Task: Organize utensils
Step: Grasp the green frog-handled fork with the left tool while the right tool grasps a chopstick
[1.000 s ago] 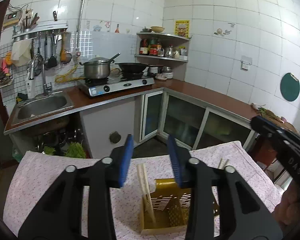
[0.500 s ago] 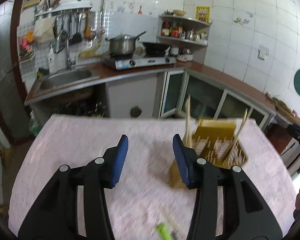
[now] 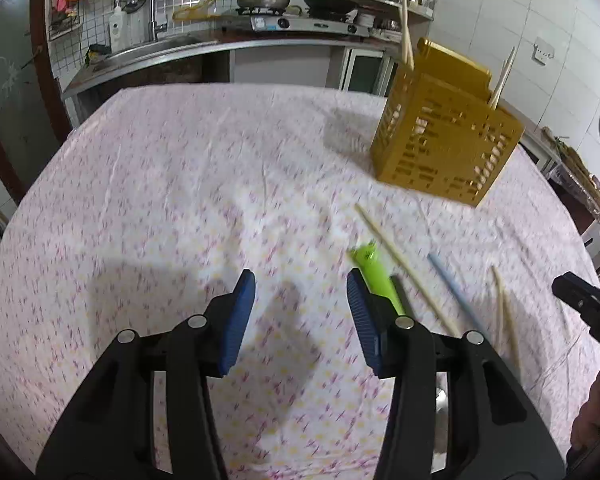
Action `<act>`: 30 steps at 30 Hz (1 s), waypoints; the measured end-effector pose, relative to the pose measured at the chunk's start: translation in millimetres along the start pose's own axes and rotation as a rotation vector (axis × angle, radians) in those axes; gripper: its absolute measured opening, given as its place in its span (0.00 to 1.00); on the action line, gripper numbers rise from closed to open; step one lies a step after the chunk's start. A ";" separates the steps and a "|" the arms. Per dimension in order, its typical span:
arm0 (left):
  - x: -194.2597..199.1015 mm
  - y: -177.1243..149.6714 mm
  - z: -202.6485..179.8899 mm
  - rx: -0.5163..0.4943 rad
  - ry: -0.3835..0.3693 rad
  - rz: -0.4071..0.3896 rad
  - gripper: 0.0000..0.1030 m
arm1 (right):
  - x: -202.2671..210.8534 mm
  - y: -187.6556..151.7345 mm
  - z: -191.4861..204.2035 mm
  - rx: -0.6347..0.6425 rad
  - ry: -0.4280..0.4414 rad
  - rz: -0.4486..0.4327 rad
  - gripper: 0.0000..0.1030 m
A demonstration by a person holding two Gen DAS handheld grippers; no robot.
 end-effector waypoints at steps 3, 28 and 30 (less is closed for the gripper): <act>-0.5 -8.4 4.4 0.007 -0.006 0.013 0.45 | -6.9 -7.7 15.9 0.014 0.002 0.021 0.40; -47.3 16.7 -21.8 -0.002 -0.064 0.122 0.45 | -64.0 1.9 48.2 0.046 -0.051 0.128 0.06; -53.7 19.7 -26.9 -0.005 -0.074 0.132 0.45 | -66.8 6.8 47.2 0.053 -0.054 0.125 0.06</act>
Point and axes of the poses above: each gripper's, at about its wrist camera, not at the fingertips, and x roughly against the way its jaws point, z to its left, y to its top, the point moved 3 cm from there along -x, roughly the way its jaws point, and after that the axes turned 15 degrees about -y, right-handed, at the moved point
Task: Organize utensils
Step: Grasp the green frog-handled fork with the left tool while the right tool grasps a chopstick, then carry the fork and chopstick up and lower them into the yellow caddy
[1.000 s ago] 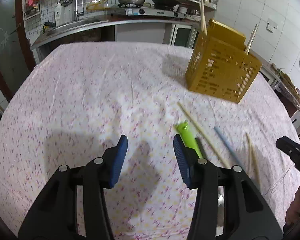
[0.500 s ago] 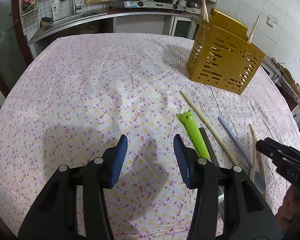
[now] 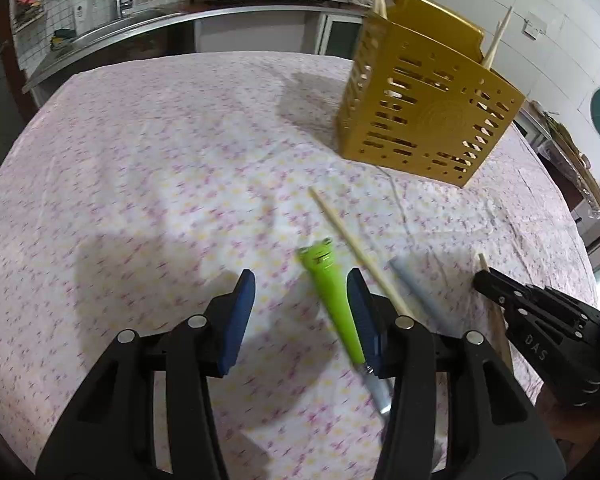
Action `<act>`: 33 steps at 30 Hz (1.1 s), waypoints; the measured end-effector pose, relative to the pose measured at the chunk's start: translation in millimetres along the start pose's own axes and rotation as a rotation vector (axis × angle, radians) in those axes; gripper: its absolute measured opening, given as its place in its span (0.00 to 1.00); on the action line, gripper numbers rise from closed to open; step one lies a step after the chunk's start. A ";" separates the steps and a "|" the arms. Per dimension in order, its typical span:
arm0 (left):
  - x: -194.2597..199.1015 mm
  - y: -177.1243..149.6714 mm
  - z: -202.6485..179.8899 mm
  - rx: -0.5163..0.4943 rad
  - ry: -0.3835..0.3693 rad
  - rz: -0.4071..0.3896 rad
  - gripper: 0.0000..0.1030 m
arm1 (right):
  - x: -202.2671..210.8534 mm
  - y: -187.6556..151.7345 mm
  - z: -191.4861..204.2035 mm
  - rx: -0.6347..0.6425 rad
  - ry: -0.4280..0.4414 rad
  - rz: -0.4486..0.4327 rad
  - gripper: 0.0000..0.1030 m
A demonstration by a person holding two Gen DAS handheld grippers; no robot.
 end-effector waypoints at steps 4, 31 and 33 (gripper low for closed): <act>-22.2 5.1 -3.8 0.000 0.010 0.049 0.45 | -1.9 6.8 -1.4 0.017 0.004 -0.008 0.06; 31.0 36.2 -21.8 -0.036 0.043 -0.133 0.17 | 61.9 36.5 -26.8 0.003 0.085 -0.182 0.06; 41.5 35.3 -26.5 -0.052 0.042 -0.154 0.17 | 72.3 37.9 -28.8 0.001 0.084 -0.208 0.06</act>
Point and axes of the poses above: each gripper's, at about its wrist camera, not at the fingertips, and x roughly against the way its jaws point, z to its left, y to its top, the point moved 3 cm from there along -x, roughly the way its jaws point, and after that the axes turned 15 degrees about -y, right-handed, at the moved point
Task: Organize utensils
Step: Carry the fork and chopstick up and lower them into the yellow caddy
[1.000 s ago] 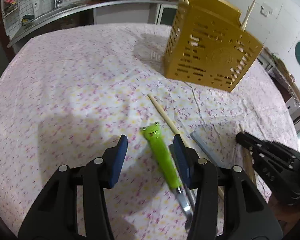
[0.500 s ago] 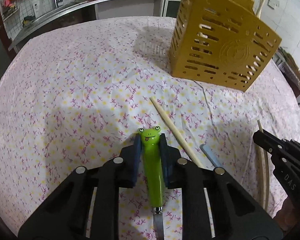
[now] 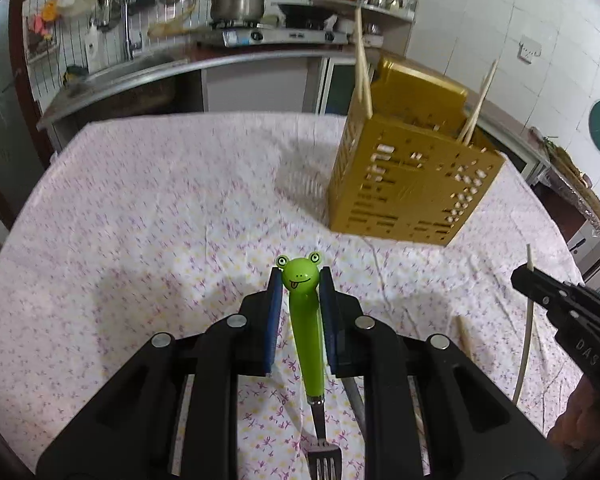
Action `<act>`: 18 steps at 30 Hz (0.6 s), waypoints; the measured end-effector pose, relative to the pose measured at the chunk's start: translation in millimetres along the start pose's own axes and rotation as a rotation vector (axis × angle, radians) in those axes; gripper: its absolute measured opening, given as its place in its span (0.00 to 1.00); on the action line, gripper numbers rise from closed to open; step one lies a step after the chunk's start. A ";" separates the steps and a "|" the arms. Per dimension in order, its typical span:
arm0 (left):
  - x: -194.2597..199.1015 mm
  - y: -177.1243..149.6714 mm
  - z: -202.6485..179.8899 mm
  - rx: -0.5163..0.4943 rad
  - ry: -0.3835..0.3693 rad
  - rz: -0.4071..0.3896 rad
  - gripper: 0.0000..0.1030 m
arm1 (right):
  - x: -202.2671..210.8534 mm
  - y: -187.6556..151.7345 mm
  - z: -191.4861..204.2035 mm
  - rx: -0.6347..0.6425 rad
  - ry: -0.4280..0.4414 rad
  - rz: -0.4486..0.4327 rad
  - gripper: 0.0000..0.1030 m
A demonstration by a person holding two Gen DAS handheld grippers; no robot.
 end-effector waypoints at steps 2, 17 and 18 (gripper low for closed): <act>12.6 -0.3 -4.1 -0.013 -0.004 -0.028 0.17 | 13.1 3.6 -1.7 -0.001 0.009 -0.032 0.06; 87.2 13.9 -31.4 -0.082 -0.005 -0.190 0.17 | 102.2 30.7 -18.9 -0.027 0.009 -0.260 0.06; 88.9 14.4 -32.5 -0.085 -0.004 -0.193 0.17 | 104.8 31.6 -18.8 -0.029 0.008 -0.267 0.06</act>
Point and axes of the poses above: each gripper's, at about its wrist camera, not at the fingertips, and x roughly against the way its jaws point, z to its left, y to its top, the point moved 3 cm from there along -x, roughly the way its jaws point, and after that the axes turned 15 degrees about -y, right-handed, at the moved point
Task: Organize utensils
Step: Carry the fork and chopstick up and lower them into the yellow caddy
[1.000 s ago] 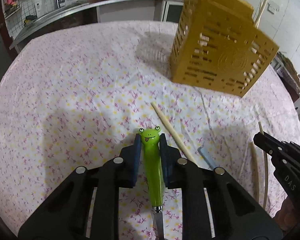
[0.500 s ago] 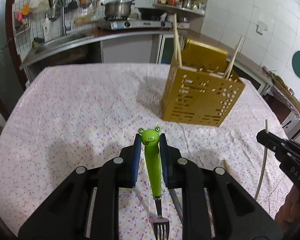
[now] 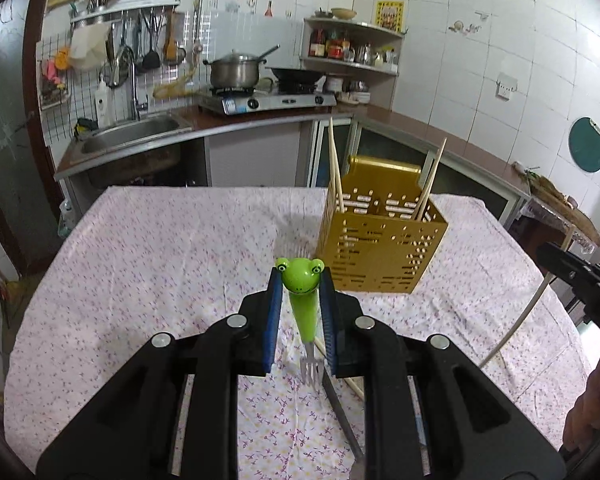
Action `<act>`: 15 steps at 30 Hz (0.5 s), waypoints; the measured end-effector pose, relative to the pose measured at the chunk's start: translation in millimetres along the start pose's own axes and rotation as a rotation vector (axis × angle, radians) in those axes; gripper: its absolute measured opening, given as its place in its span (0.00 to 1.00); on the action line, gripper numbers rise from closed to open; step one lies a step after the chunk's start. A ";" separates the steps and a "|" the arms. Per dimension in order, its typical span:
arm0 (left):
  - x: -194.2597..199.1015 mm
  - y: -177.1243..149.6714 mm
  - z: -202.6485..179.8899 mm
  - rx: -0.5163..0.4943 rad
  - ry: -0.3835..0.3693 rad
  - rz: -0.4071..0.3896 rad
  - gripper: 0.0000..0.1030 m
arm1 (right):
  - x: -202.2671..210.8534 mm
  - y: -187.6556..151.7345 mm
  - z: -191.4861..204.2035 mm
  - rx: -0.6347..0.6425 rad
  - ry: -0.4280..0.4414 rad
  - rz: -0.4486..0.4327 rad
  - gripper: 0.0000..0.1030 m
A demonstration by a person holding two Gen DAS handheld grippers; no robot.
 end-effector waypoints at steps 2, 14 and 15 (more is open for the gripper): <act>6.1 2.3 -3.1 -0.008 0.000 -0.013 0.17 | 7.7 5.4 -2.3 0.000 -0.004 -0.024 0.06; 27.7 13.8 -20.8 -0.054 -0.016 -0.052 0.17 | 31.8 25.9 -9.2 0.010 -0.021 -0.090 0.06; 29.3 15.4 -21.9 -0.054 -0.019 -0.058 0.17 | 33.2 27.2 -8.9 0.011 -0.023 -0.094 0.06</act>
Point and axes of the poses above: each gripper's, at about its wrist camera, not at the fingertips, and x roughly against the way its jaws point, z to its left, y to its top, the point moved 3 cm from there along -x, roughly the way its jaws point, and after that the axes turned 15 degrees about -y, right-handed, at the moved point
